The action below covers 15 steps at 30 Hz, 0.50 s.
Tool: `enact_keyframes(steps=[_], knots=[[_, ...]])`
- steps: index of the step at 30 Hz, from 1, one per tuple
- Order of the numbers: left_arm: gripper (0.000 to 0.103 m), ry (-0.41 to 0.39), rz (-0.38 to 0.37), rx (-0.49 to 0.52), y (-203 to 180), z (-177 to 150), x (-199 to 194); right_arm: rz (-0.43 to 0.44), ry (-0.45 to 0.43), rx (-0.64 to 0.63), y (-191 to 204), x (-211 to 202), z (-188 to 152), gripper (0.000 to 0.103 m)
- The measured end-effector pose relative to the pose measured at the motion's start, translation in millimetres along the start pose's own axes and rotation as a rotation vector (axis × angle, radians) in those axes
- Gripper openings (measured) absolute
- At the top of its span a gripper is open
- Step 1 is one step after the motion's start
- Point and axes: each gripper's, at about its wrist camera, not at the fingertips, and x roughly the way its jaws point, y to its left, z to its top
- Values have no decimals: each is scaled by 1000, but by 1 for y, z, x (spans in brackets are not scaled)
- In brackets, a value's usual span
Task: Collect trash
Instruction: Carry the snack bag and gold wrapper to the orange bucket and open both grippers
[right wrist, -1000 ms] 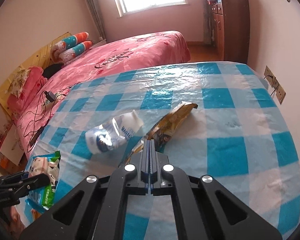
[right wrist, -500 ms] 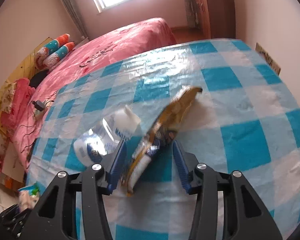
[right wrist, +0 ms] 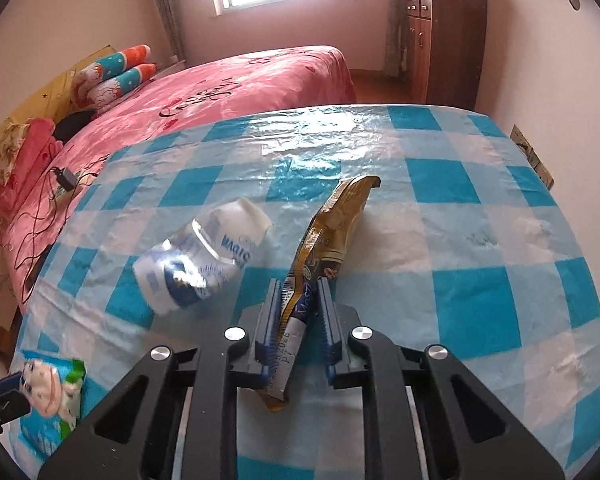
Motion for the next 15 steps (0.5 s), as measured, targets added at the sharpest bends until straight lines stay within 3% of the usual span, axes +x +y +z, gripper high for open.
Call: enact_keyframes(steps=[1, 3, 6, 9, 11, 12, 15], knots=[[61, 5, 6, 12, -3, -1, 2, 7, -3, -1, 0, -5, -4, 16], [69, 23, 38, 52, -11, -2, 8, 24, -6, -2, 0, -13, -12, 16], [70, 63, 136, 115, -21, -5, 22, 41, -18, -3, 0, -28, -23, 16], [70, 80, 175, 152, -28, -7, 32, 68, -30, 2, 3, -42, -31, 15], [61, 78, 196, 160, -30, -6, 35, 80, -39, -5, 7, -53, -38, 15], [51, 70, 213, 171, -31, -6, 36, 87, -42, -10, 9, -58, -40, 15], [44, 63, 218, 177, -31, -6, 35, 111, -45, -27, 20, -71, -52, 15]])
